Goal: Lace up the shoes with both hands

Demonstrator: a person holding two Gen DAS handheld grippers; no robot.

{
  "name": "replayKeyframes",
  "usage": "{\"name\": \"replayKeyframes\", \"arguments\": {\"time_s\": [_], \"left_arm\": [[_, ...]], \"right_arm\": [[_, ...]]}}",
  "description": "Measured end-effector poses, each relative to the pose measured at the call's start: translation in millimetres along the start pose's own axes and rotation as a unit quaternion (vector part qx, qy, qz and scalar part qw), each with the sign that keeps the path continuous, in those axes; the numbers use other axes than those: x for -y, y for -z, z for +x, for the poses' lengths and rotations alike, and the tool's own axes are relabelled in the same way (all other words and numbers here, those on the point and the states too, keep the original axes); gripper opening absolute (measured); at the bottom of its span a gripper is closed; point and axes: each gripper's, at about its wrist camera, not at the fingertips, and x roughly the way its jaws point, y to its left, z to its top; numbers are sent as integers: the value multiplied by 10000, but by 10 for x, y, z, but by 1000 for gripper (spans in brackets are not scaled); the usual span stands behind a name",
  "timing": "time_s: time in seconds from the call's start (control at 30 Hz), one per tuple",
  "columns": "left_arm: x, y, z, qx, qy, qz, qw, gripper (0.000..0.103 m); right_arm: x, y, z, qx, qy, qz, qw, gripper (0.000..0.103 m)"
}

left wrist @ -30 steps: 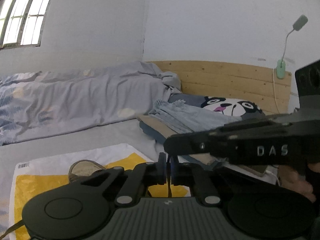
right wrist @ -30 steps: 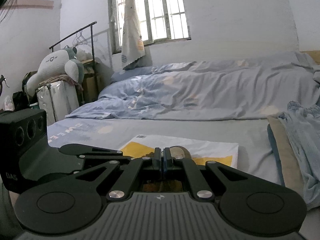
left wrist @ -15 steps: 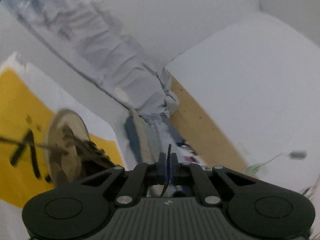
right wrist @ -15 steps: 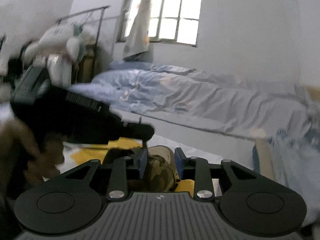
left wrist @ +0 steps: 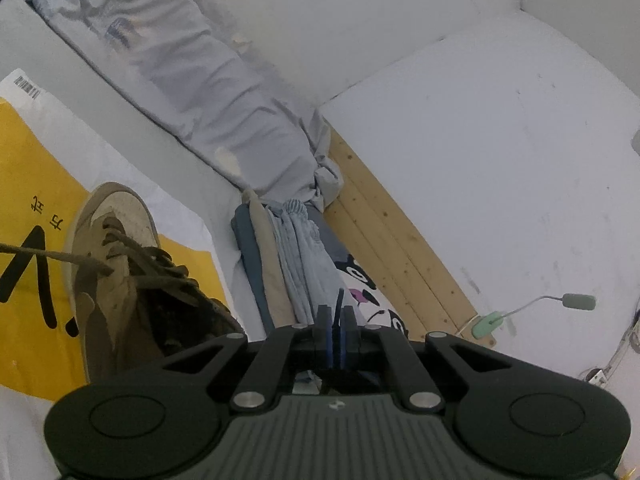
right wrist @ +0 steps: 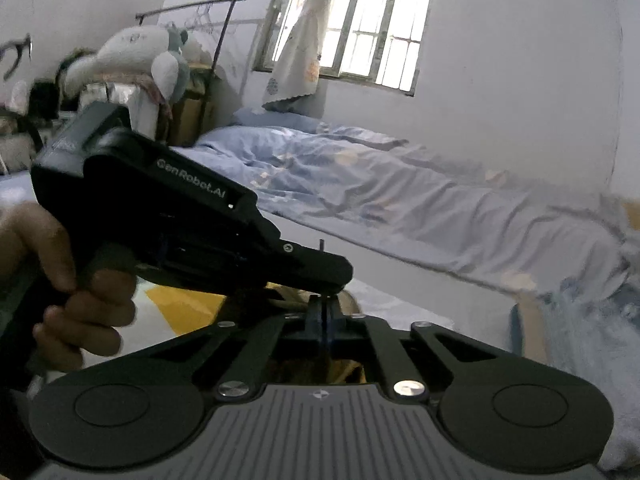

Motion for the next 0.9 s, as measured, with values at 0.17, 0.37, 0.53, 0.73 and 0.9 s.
{"name": "replayKeyframes", "arguments": {"time_s": [0.17,0.37,0.53,0.73,0.9], "left_arm": [[-24,-12,-22,76,40,-153,9998,1],[-118,-55,-33,251,144,-517,9982,2],[-137,-51,-44,334,169,-609,9974,20],[-160,-46,-56,434,198,-715,9963,25],[-172,-47,-62,493,229,-784,9954,24]], "right_arm": [[44,4,-1,11,29,212,9998,0],[113,-10,11,-24,67,457,9989,1],[209,-34,27,-66,120,796,9967,1],[179,-62,30,-75,83,733,9972,1],[152,-72,11,-58,-31,719,9974,1]]}}
